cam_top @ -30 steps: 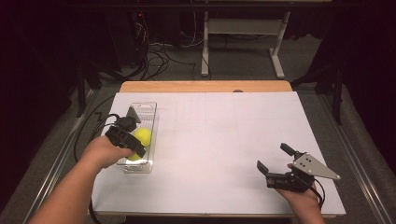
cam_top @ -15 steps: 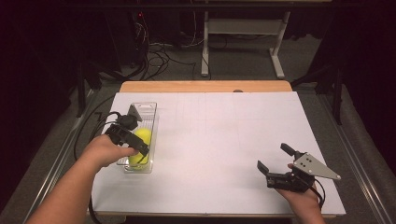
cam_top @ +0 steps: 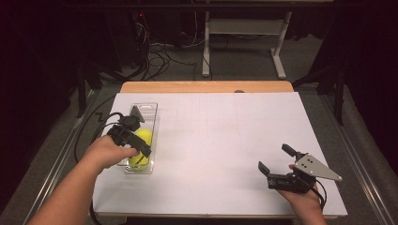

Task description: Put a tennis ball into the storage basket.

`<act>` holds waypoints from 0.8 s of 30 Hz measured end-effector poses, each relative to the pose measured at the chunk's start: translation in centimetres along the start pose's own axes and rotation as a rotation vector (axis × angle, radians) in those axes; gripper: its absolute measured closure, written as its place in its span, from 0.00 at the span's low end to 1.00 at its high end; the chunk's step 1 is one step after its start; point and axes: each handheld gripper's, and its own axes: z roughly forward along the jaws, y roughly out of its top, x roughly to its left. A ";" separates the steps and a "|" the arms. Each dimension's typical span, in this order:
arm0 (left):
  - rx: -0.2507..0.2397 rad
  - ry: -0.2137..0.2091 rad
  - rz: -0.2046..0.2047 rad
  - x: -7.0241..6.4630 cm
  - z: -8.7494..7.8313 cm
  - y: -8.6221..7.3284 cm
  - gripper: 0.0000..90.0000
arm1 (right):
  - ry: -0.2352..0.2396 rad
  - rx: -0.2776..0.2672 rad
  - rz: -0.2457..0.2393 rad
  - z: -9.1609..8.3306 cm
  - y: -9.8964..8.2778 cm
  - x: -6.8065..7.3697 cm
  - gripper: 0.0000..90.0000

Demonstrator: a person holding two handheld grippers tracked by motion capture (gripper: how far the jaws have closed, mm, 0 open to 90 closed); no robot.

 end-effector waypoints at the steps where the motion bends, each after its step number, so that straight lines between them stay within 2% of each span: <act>1: -0.002 0.001 -0.001 0.0 0.0 0.0 0.01 | 0.000 0.000 0.000 0.0 0.0 0.0 0.00; 8: -0.007 0.005 0.011 -0.7 0.0 0.4 0.01 | 0.000 0.002 -0.002 0.0 0.0 0.0 0.00; 15: -0.010 0.006 0.045 -2.5 0.1 1.3 0.01 | -0.001 0.001 0.001 0.0 0.0 -0.1 0.00; 24: -0.021 -0.005 0.064 -4.9 0.5 2.7 0.01 | 0.003 0.003 0.001 0.0 0.0 0.0 0.00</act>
